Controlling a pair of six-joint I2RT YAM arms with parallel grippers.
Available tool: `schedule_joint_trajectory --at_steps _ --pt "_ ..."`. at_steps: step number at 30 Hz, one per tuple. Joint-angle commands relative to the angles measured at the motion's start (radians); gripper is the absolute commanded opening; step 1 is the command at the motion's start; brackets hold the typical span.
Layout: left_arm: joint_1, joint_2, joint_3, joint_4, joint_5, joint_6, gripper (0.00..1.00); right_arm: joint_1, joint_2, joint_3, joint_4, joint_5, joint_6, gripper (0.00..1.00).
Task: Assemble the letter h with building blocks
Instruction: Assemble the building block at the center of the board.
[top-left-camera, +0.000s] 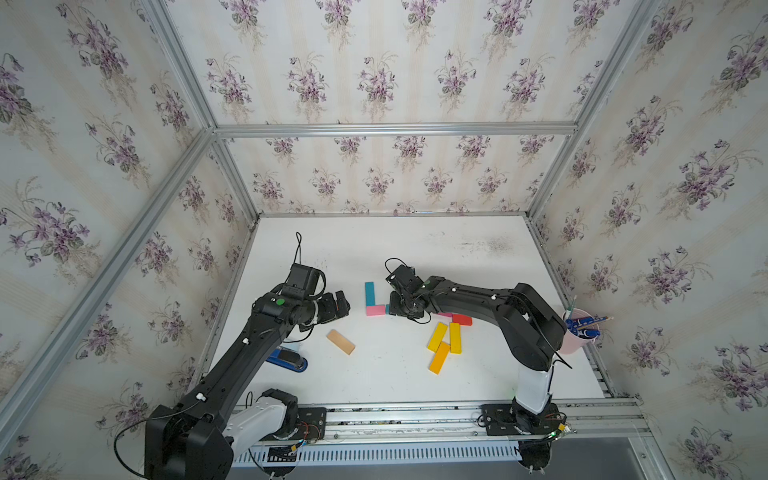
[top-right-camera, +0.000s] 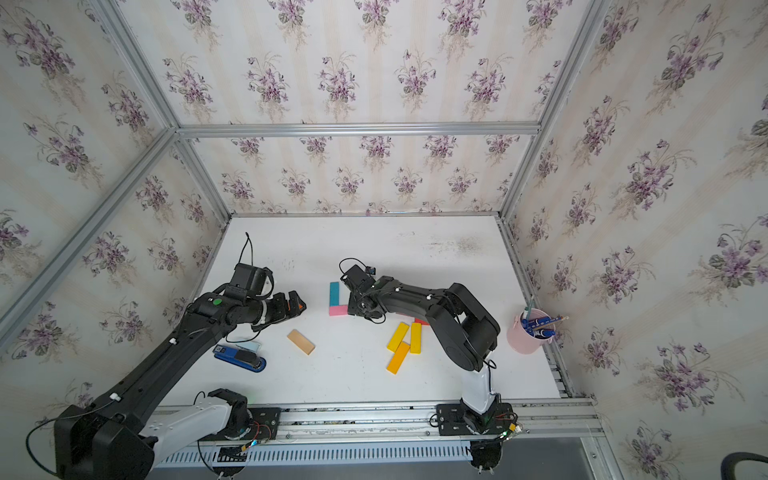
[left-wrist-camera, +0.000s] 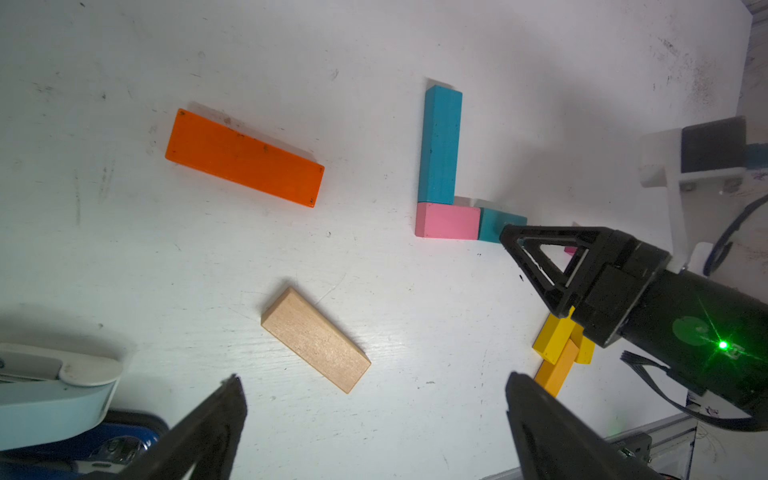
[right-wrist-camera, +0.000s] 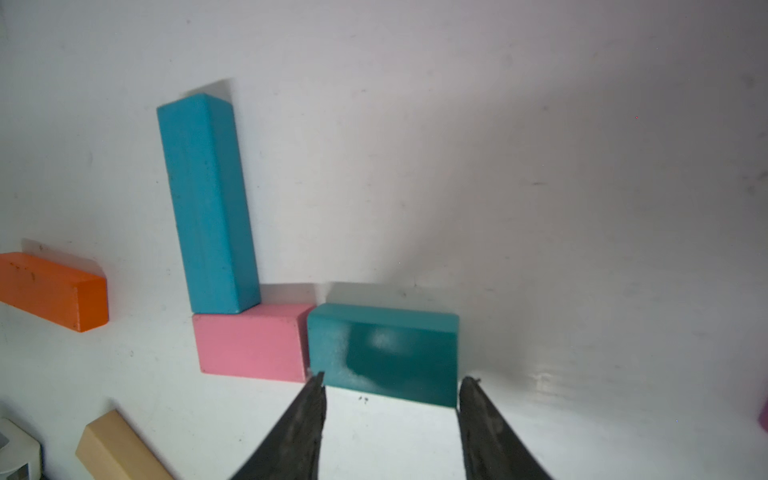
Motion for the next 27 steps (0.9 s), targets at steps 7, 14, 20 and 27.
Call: schedule_joint_trajectory --at_steps 7,14,20,27 --pt "0.0 -0.006 -0.007 0.022 0.001 0.01 1.0 -0.034 0.028 0.04 -0.019 0.001 -0.03 0.55" --pt "0.0 -0.001 -0.014 0.028 0.004 0.01 1.0 -0.033 0.037 0.032 -0.007 -0.009 -0.025 0.55" --pt "0.0 0.0 -0.019 0.033 0.003 0.008 1.0 -0.032 0.041 0.037 0.002 -0.02 -0.031 0.55" --pt "0.0 -0.002 -0.024 0.033 0.003 0.008 1.0 -0.031 0.046 0.046 0.004 -0.024 -0.035 0.55"
